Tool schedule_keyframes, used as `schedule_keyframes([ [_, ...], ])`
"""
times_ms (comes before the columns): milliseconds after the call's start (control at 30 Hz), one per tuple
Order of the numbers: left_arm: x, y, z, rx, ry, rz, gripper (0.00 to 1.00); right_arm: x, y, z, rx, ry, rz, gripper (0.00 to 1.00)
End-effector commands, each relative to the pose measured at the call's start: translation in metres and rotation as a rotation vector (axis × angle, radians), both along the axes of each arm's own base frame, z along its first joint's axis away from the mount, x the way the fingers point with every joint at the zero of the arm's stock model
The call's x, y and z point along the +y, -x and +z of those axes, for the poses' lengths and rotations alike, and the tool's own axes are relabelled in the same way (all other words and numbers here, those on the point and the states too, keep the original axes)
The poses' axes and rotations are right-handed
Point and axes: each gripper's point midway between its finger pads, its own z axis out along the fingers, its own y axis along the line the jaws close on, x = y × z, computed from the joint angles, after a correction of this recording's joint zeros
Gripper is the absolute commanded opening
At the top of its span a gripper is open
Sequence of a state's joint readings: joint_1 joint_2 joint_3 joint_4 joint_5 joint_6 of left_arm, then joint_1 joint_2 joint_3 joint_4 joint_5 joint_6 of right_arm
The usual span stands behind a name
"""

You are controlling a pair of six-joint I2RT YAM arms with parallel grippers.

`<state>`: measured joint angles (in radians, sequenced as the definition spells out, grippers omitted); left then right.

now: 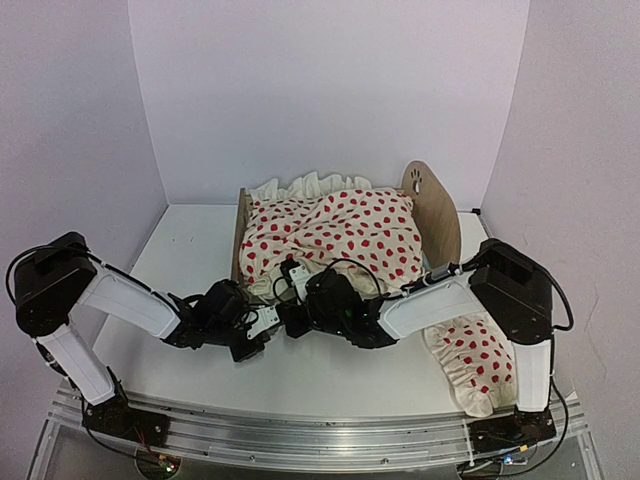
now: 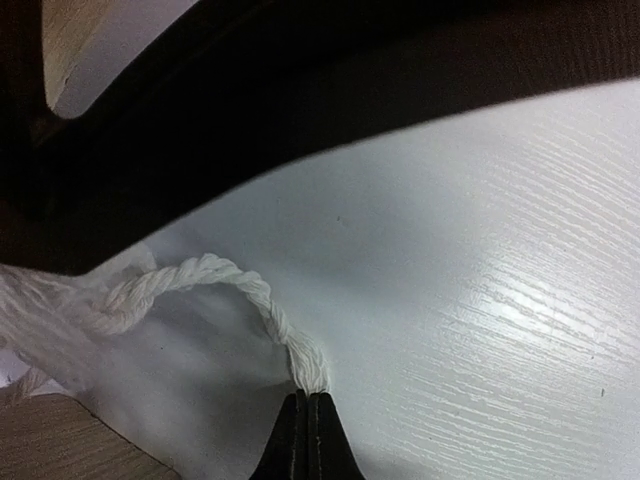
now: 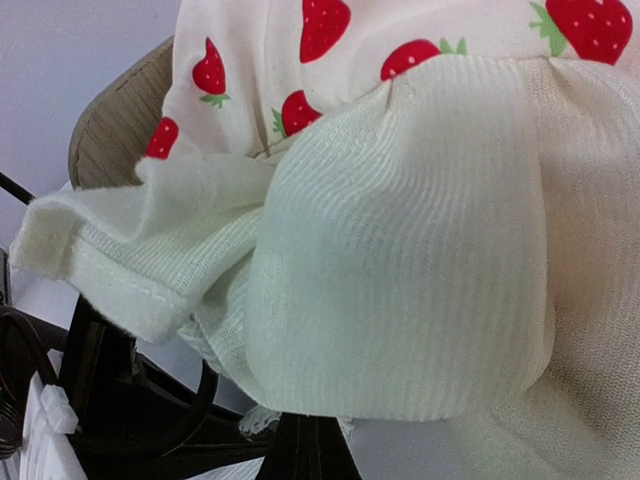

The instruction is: Set up the pet bed

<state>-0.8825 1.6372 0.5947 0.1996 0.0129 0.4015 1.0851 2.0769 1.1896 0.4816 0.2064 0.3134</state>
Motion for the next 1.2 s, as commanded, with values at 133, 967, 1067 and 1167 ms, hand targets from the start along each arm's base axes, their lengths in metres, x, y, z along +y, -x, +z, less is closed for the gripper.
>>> schedule_keyframes([
  [133,0.063,0.007,0.027,-0.056,-0.091,0.039,0.00,-0.003,0.000,0.043,-0.092,0.033,0.039,0.00],
  [967,0.140,0.007,0.028,-0.299,-0.261,-0.126,0.00,0.007,-0.115,0.208,-0.501,-0.027,0.010,0.00],
  [1067,0.137,0.022,0.013,-0.300,-0.274,-0.243,0.00,-0.004,-0.139,0.209,-0.491,-0.039,-0.051,0.00],
  [1167,0.135,0.033,0.001,-0.342,-0.299,-0.359,0.00,-0.017,-0.167,0.216,-0.500,-0.049,-0.123,0.00],
])
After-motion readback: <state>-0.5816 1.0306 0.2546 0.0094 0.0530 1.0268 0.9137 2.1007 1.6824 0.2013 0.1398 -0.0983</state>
